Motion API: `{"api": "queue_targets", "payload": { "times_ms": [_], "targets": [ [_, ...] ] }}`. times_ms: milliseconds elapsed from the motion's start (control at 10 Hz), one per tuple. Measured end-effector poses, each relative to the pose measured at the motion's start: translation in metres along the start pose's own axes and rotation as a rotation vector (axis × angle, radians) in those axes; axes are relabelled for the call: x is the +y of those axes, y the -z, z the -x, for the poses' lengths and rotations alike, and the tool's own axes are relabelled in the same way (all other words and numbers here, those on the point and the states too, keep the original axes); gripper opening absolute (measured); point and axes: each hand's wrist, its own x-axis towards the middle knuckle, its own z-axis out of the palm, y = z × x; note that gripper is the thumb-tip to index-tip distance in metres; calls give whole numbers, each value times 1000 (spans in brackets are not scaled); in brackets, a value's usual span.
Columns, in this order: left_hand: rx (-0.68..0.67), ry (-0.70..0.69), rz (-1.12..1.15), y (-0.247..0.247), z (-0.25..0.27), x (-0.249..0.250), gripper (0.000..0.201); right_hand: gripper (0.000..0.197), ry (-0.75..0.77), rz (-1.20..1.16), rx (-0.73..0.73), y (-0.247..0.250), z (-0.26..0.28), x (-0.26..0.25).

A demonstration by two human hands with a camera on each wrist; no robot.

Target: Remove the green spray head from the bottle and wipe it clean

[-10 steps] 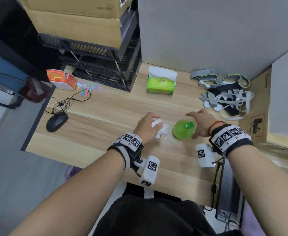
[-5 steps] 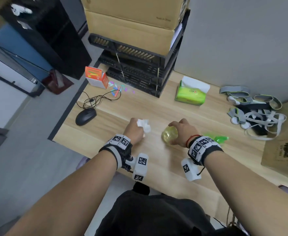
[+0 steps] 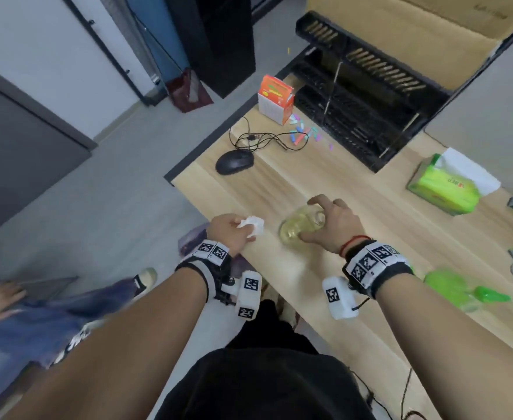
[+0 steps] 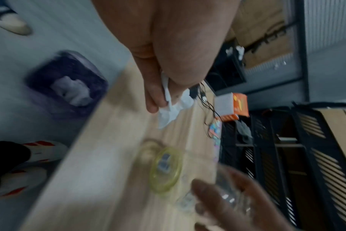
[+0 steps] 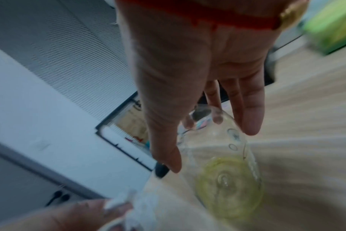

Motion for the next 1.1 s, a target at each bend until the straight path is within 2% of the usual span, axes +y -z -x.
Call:
{"api": "queue_targets", "payload": {
  "times_ms": [100, 200, 300, 400, 500, 600, 700, 800, 900, 1000, 1100],
  "targets": [
    [41, 80, 4, 39, 1, -50, 27, 73, 141, -27, -83, -27, -6, -59],
    [84, 199, 100, 78, -3, -97, 10, 74, 244, -25, -193, -63, -1, -106],
    [141, 243, 76, 111, -14, -142, 14, 74, 328, 4, -282, -112, 3, -142],
    [139, 286, 77, 120, -38, -182, 20, 73, 338, 59, -315, -160, -3, -156],
    [68, 343, 93, 115, -86, -230, 21, 74, 275, 109, -320, -229, -28, -159],
    [11, 330, 34, 98, -145, -283, 24, 75, 196, 151, -289, -305, -64, -149],
    [-6, 278, -47, 79, -192, -315, 24, 79, 127, 143, -258, -364, -102, -132],
    [-12, 263, -129, 55, -250, -357, 30, 79, 78, 122, -230, -420, -147, -116],
    [-78, 216, -143, 27, -304, -392, 43, 77, 60, 139, -219, -475, -192, -97],
    [-219, 199, -119, 6, -333, -414, 46, 93, 16, 158, -307, -499, -214, -87],
    [-255, 154, -147, -7, -345, -444, 67, 98, -29, 167, -358, -501, -217, -77]
  ]
}}
